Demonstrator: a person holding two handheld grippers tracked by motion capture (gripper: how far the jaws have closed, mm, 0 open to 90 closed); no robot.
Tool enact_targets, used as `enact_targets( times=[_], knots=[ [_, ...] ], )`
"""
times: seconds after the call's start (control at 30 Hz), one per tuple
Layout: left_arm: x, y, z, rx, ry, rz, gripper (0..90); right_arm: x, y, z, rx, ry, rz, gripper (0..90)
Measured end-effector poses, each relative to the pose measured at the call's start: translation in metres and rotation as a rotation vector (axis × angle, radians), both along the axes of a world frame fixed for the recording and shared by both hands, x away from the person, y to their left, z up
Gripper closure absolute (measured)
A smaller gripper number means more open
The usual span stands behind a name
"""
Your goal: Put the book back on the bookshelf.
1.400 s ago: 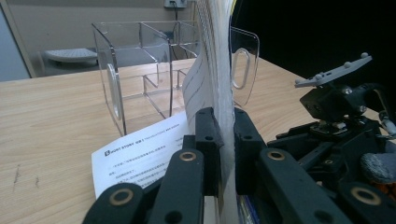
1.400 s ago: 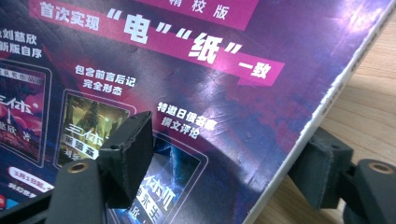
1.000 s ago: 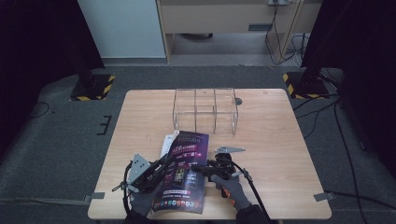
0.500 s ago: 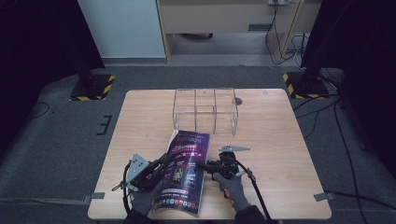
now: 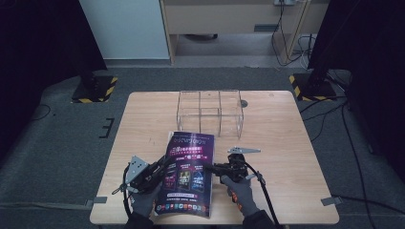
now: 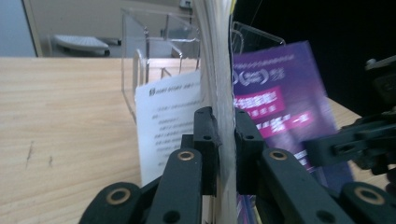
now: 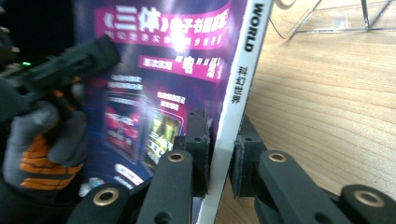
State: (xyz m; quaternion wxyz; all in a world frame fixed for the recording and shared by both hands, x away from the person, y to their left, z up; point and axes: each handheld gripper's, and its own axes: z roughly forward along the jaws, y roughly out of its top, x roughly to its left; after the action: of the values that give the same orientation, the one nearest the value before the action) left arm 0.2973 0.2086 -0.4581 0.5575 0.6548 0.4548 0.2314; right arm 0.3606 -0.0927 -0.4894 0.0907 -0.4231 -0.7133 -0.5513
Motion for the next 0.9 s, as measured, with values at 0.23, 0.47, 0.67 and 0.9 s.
enact_targets(
  times=[0.23,0.47,0.67,0.9],
  knots=[
    [0.006,0.007,-0.007,-0.008,0.031,0.024,76.0,-0.002,-0.006,0.009,0.035,-0.023,0.001,82.9],
    [0.011,0.014,-0.013,-0.033,0.057,0.029,69.3,-0.007,-0.005,0.018,0.030,-0.053,0.021,83.0],
    [0.014,0.021,-0.017,-0.027,0.086,0.053,57.1,-0.010,-0.003,0.028,0.036,-0.079,0.042,83.1],
    [0.018,0.033,-0.023,0.009,0.120,0.111,46.4,-0.013,-0.003,0.037,0.038,-0.099,0.040,83.0]
  ],
)
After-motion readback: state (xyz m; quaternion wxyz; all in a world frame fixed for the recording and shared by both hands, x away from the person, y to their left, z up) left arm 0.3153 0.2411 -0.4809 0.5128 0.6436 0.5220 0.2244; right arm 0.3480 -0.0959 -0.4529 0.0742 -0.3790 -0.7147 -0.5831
